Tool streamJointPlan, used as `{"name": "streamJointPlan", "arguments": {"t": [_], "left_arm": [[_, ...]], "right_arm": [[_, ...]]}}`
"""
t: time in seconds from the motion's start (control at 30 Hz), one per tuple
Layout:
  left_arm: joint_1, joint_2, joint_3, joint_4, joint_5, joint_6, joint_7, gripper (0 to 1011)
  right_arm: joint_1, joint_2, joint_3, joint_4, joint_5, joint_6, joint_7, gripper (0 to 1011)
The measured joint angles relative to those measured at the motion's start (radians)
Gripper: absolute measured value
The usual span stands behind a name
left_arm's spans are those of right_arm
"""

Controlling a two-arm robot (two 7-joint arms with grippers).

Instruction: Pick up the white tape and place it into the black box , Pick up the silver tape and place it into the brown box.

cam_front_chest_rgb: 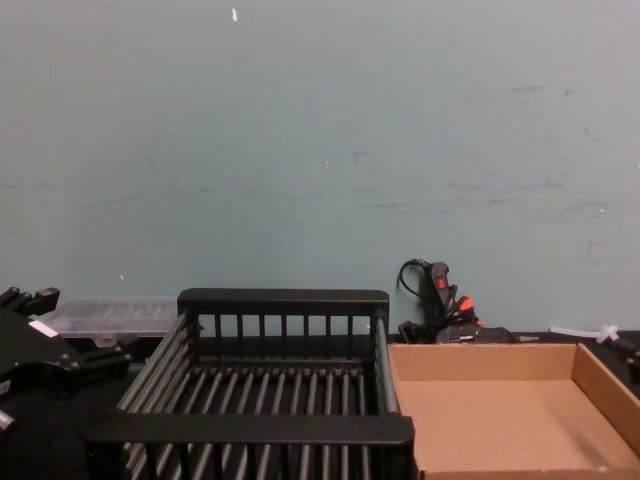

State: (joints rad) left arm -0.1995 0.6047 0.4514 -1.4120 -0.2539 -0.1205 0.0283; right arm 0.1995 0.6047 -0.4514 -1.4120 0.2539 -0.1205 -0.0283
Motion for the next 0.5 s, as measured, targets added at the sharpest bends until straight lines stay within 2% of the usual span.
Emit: {"name": "streamJointPlan", "arguments": {"t": [0.5], "left_arm": [[0.0, 0.0, 0.0, 0.0, 0.0, 0.0, 0.0, 1001]], "right_arm": [[0.0, 0.0, 0.0, 0.0, 0.0, 0.0, 0.0, 1002]]}}
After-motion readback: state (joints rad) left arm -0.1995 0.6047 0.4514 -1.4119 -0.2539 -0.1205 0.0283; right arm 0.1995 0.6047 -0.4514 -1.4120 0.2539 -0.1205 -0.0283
